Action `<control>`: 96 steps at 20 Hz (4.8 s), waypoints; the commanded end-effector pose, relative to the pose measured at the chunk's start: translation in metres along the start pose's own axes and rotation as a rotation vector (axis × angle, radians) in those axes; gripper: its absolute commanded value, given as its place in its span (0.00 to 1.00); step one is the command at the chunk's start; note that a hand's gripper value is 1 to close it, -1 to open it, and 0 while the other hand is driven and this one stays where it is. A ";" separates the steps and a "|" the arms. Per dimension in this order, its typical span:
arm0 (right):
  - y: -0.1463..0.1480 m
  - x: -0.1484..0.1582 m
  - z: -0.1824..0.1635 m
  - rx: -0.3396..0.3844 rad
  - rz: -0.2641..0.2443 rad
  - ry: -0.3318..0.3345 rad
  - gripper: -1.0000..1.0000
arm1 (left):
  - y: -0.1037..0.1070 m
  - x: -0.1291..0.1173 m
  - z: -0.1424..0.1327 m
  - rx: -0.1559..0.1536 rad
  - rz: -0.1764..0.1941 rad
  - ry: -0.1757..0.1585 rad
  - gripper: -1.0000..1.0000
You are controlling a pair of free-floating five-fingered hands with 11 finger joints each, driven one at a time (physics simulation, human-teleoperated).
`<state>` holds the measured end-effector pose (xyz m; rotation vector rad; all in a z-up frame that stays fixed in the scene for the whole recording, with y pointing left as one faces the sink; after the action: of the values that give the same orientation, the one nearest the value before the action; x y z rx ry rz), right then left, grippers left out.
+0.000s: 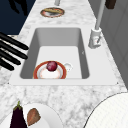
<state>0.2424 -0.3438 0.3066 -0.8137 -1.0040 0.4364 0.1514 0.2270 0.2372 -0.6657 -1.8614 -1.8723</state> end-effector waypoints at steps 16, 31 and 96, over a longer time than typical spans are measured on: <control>-0.052 -0.007 0.031 0.033 -0.262 -0.017 0.00 | 0.000 0.000 0.000 0.000 0.000 0.000 0.50; -0.070 -0.010 0.038 -0.054 -0.392 0.024 0.00 | 0.000 0.000 0.000 0.000 0.000 0.000 0.50; -0.233 0.029 0.190 -0.188 -0.802 0.176 0.00 | 0.000 0.000 0.000 0.000 0.000 0.000 0.50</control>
<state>0.0841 -0.4006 0.5392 -0.5112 -1.0857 -0.3123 0.1514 0.2270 0.2372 -0.6657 -1.8614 -1.8723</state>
